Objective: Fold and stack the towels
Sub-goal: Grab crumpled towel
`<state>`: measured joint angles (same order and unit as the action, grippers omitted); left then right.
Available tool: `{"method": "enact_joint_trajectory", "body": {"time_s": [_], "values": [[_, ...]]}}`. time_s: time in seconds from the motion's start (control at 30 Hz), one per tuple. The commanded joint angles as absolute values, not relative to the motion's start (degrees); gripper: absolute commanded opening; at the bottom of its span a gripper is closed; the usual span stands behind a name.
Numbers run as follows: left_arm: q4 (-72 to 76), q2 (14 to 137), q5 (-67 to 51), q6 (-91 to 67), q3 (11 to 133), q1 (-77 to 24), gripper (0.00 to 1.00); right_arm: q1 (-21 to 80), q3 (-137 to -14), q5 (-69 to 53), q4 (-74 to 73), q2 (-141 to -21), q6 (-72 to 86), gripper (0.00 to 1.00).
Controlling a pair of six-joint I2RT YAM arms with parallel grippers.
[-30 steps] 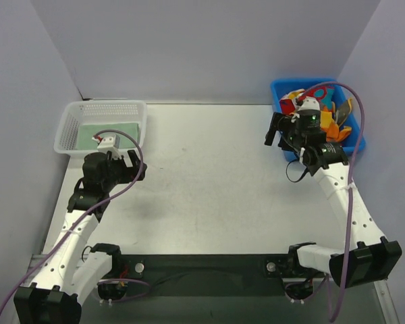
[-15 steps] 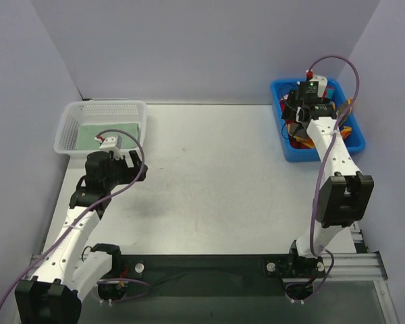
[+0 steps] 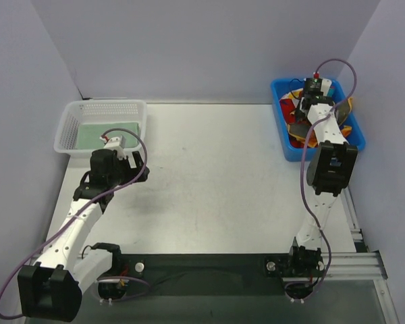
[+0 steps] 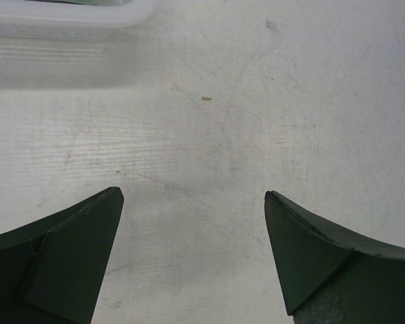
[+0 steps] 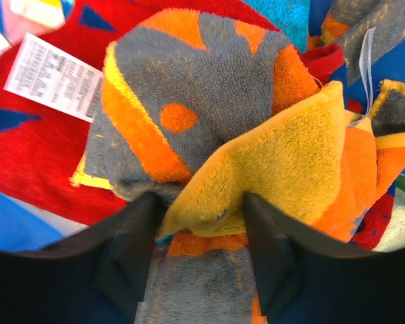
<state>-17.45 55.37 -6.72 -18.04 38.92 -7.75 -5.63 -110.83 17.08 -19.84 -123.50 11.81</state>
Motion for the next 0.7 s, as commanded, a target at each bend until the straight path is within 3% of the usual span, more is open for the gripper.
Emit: {"method": "enact_joint_trajectory", "body": {"time_s": [0.0,0.1,0.17,0.5,0.67], "values": [[-17.0,55.5,-7.8,-18.1,41.5,-7.7,0.97,-5.9,-113.7,17.1,-19.2,-122.7,10.0,0.47],[-17.0,55.2,-8.1,-18.2,41.4,-7.6,0.98,-6.1,-113.3,15.8,-19.0,-122.3,8.5,0.1],[-17.0,54.9,-8.1,-18.2,41.3,-7.6,0.97,-5.9,-112.8,15.2,-18.9,-120.9,7.6,0.0],[-16.3,52.0,-7.6,-18.4,40.5,-7.7,0.97,4.0,-116.4,18.5,-14.9,-104.7,-3.2,0.0],[-15.7,49.8,-6.9,-18.4,39.9,-7.8,0.97,10.7,-116.8,12.5,-12.7,-98.3,-4.9,0.0]]}}
